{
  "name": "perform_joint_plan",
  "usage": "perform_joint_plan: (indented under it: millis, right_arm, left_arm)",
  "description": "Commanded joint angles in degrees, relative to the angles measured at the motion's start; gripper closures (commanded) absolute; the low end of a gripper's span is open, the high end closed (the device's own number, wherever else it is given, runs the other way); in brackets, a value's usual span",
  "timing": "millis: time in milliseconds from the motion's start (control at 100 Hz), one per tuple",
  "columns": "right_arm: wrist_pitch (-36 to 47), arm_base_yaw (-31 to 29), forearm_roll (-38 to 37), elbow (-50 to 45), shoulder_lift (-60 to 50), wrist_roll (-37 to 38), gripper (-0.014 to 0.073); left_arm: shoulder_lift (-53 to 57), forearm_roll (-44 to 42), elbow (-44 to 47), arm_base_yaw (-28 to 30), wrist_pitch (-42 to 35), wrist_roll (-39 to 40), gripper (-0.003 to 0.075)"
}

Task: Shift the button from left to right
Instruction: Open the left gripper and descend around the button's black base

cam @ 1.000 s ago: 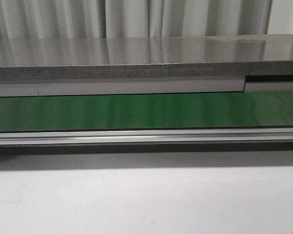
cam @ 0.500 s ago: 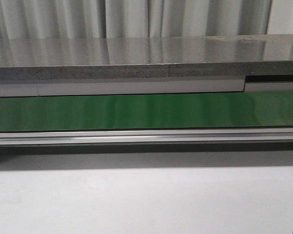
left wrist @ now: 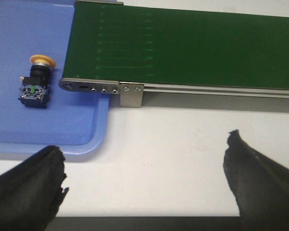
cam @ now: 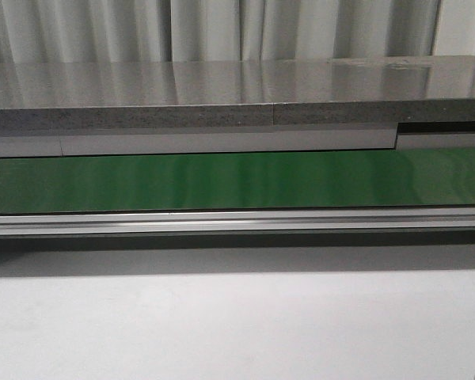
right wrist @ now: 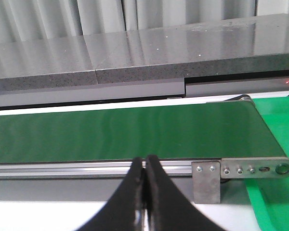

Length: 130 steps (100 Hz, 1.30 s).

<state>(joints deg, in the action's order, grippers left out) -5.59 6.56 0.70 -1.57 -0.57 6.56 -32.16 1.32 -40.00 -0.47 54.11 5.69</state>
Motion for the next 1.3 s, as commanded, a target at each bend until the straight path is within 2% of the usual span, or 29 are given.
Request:
perform_joint_plan:
  millis: [0, 290, 600, 770, 1060, 1290]
  right_arm:
    - [4.6, -0.1, -0.7, 0.8, -1.2, -0.2, 0.0662]
    - [4.6, -0.1, -0.7, 0.8, -1.2, -0.2, 0.0662]
    - [4.6, -0.1, -0.7, 0.8, -1.2, -0.2, 0.0662]
    - [4.6, -0.1, -0.7, 0.8, -1.2, -0.2, 0.0662]
    - [4.6, -0.1, -0.7, 0.8, -1.2, -0.2, 0.0662]
    - [4.6, -0.1, -0.7, 0.8, -1.2, -0.2, 0.0662]
  left_arm:
    - [-4.0, -3.8, -4.0, -0.3, -1.9, 2.8, 0.0082]
    - [-18.7, -11.8, -13.6, 1.0, -1.6, 5.2, 0.0082]
    - [-35.9, -12.3, -22.1, 13.8, -4.0, 3.5, 0.0082]
    - [-45.5, -11.7, -25.8, 18.4, -6.7, 3.2, 0.0082]
    - [-61.3, -11.8, -31.6, 19.3, -7.0, 3.0, 0.0082]
    - [-67.1, -11.9, -33.1, 19.3, -7.3, 2.6, 0.0082]
